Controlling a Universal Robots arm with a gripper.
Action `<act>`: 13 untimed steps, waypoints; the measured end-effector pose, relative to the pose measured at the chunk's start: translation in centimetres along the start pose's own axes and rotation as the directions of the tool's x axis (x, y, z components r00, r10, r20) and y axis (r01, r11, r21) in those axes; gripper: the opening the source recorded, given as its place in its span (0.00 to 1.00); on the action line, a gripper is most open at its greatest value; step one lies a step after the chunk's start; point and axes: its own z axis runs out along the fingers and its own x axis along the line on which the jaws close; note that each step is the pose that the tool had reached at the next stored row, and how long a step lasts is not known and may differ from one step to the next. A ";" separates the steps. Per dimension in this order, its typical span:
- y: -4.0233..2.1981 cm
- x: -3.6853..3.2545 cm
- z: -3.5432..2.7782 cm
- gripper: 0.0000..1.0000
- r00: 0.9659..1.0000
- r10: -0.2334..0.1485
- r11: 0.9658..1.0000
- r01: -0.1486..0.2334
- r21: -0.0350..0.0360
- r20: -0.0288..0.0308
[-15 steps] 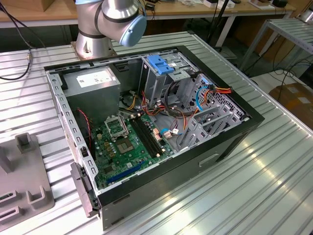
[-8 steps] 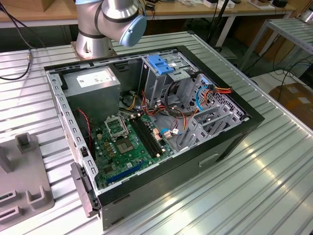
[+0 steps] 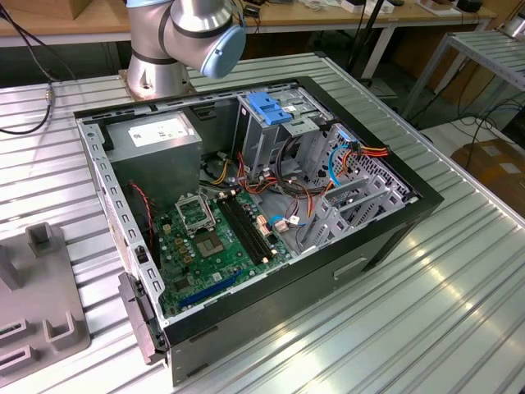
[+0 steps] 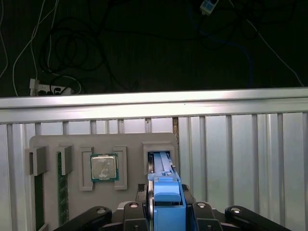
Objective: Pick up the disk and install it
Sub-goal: 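Pick up the disk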
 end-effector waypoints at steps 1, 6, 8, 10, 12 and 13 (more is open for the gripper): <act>0.00 0.00 0.00 0.37 1.000 0.000 1.000 0.000 0.000 0.000; 0.00 -0.01 -0.10 0.37 1.000 0.000 1.000 0.000 0.000 0.000; 0.00 -0.01 -0.34 0.37 1.000 0.000 1.000 0.000 0.000 0.000; 0.00 -0.02 -0.66 0.37 1.000 0.000 1.000 0.000 0.000 0.000; -0.01 -0.03 -1.12 0.37 1.000 0.000 1.000 0.000 0.000 0.000; -0.01 -0.05 -1.58 0.37 1.000 0.000 1.000 0.000 0.000 0.000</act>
